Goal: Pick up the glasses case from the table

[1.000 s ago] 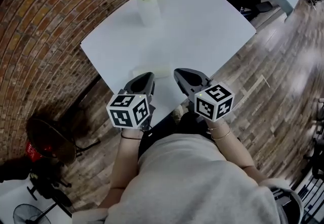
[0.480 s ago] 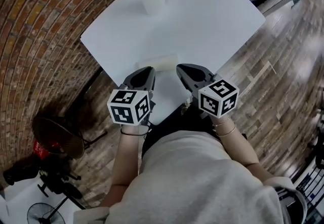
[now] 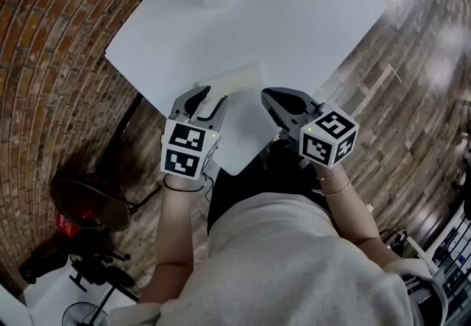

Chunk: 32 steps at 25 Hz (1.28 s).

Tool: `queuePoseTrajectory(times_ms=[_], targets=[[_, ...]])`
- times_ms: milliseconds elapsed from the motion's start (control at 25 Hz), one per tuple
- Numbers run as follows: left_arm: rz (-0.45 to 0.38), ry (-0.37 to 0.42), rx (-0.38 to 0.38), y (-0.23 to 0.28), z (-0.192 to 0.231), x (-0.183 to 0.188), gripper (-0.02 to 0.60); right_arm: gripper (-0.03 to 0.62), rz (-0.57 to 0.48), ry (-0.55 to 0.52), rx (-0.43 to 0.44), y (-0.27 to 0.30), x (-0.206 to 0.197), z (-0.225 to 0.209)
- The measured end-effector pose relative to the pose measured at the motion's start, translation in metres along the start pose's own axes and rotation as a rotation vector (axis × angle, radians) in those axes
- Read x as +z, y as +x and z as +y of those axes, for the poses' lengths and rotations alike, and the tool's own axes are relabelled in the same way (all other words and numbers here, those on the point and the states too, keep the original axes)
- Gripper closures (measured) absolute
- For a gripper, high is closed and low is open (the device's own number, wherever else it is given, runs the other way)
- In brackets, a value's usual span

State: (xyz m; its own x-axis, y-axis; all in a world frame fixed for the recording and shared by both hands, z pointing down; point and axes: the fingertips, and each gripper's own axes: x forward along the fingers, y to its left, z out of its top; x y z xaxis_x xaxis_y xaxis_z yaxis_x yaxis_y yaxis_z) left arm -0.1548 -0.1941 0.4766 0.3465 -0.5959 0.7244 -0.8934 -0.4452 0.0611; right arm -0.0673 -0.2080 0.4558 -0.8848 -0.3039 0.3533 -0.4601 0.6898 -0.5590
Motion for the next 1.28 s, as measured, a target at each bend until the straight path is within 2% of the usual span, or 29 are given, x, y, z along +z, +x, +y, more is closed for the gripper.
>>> queuePoseTrajectory(times_ms=[200, 440, 840, 1040, 1280], targets=[[0.083, 0.289, -0.012, 0.016, 0.004, -0.007, 0.341, 0.595, -0.001, 0.020, -0.029, 0.004, -0.006, -0.007], [0.184, 0.450, -0.088, 0.041, 0.009, -0.026, 0.325, 0.595, 0.035, 0.012, -0.036, 0.011, -0.019, -0.012], [0.273, 0.568, -0.177, 0.078, 0.015, -0.043, 0.279, 0.595, 0.070, 0.056, -0.051, 0.018, -0.035, -0.027], [0.306, 0.581, -0.234, 0.091, 0.013, -0.046, 0.279, 0.595, 0.076, 0.099, -0.051, 0.017, -0.042, -0.032], [0.316, 0.546, -0.302, 0.095, 0.012, -0.049, 0.281, 0.595, 0.072, 0.124, -0.047, 0.017, -0.045, -0.036]])
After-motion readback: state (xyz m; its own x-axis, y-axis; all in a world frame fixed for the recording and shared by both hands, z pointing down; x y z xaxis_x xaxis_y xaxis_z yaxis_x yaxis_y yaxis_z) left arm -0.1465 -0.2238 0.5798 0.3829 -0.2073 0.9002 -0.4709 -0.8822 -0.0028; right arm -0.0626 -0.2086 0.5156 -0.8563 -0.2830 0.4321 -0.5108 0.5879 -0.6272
